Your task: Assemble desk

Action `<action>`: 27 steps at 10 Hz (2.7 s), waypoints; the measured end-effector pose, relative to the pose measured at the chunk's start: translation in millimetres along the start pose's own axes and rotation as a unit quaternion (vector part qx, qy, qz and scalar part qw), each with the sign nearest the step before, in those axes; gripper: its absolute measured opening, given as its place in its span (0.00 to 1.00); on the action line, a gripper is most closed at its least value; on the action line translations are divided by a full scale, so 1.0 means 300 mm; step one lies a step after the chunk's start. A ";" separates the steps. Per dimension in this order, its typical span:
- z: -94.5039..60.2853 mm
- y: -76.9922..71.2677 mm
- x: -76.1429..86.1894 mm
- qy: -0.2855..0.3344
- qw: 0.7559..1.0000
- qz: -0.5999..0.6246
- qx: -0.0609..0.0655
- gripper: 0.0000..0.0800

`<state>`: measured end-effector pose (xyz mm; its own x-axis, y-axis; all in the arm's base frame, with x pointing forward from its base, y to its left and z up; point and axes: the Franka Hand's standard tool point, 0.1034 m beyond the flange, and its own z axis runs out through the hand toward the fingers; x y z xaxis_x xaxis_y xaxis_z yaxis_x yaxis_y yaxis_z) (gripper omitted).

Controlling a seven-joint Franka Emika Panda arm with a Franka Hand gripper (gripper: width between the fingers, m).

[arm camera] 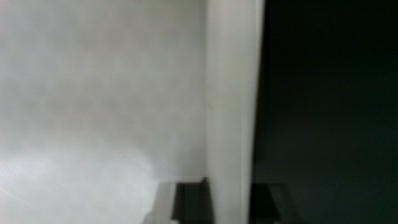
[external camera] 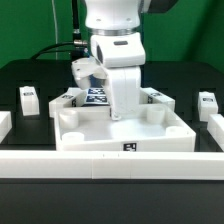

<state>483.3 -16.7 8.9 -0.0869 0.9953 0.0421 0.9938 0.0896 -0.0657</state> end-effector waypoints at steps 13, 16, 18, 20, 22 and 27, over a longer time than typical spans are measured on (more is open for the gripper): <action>0.005 0.117 0.169 0.008 0.997 0.075 -0.011 0.30; -0.022 0.116 0.166 0.005 0.997 0.081 -0.008 0.69; -0.088 0.131 0.196 0.002 0.991 0.134 -0.013 0.79; -0.137 0.134 0.256 0.001 0.982 0.189 -0.023 0.81; -0.170 0.152 0.361 0.004 0.966 0.258 -0.033 0.81; -0.144 0.165 0.381 0.007 0.965 0.261 -0.033 0.81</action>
Offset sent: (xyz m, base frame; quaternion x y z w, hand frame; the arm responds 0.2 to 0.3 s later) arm 0.0219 0.0331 0.0011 0.0050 -0.0158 0.0552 0.9983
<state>525.6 100.0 53.6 0.4266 0.9038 0.0346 0.9045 -0.4261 -0.0190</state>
